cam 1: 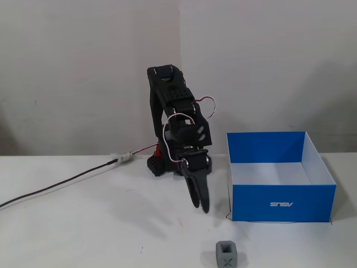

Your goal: Pick the gray block and keep it in the box.

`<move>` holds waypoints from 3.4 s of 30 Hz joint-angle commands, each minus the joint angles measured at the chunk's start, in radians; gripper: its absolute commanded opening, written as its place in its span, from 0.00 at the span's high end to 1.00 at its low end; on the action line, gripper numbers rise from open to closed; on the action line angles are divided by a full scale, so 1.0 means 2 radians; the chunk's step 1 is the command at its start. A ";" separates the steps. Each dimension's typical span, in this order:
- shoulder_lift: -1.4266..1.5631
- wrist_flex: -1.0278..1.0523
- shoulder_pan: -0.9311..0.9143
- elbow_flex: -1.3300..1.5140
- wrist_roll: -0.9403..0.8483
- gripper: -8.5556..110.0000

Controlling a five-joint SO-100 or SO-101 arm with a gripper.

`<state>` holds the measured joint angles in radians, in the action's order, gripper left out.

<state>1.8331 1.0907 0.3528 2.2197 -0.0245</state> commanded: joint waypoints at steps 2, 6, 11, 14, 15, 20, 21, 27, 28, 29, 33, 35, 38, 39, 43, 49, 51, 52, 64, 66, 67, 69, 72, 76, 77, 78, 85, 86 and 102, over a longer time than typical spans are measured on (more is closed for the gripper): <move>-0.036 -0.005 0.007 -0.067 0.003 0.66; -0.122 0.000 0.011 -0.130 0.006 0.65; -0.157 0.005 0.010 -0.172 0.007 0.65; -0.204 0.019 0.007 -0.222 0.007 0.65; -0.218 0.021 0.006 -0.234 0.008 0.64; -0.298 0.052 0.008 -0.323 0.011 0.64; -0.303 0.052 0.010 -0.328 0.012 0.64; -0.339 0.060 0.025 -0.361 0.021 0.65; -0.342 0.061 0.027 -0.364 0.021 0.65; -0.344 0.061 0.028 -0.364 0.021 0.65; -0.356 0.066 0.031 -0.370 0.022 0.69; -0.362 0.067 0.030 -0.374 0.022 0.74; -0.373 0.076 0.027 -0.384 0.022 0.85; -0.377 0.080 0.027 -0.387 0.022 0.91; -0.380 0.099 0.019 -0.398 0.022 0.93; -0.279 0.126 -0.005 -0.369 0.015 0.93; -0.209 0.104 -0.015 -0.332 0.015 0.93; -0.181 0.094 -0.017 -0.315 0.015 0.93; 0.109 0.040 0.091 -0.130 0.008 0.93; 0.118 0.060 0.120 -0.123 -0.003 0.93; 0.139 0.064 0.132 -0.109 -0.010 0.93; 0.202 0.068 0.171 -0.075 -0.028 0.93; 0.288 0.049 0.242 -0.013 -0.038 0.93; 0.294 0.044 0.319 0.009 -0.048 0.93; 0.291 0.046 0.328 0.018 -0.049 0.93; 0.295 0.038 0.331 0.031 -0.049 0.93; 0.318 0.024 0.281 0.049 -0.042 0.68; 0.328 0.020 0.274 0.051 -0.041 0.69; 0.380 -0.044 -0.048 0.037 -0.011 0.93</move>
<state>2.5449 1.0538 0.3129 2.3010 -0.0675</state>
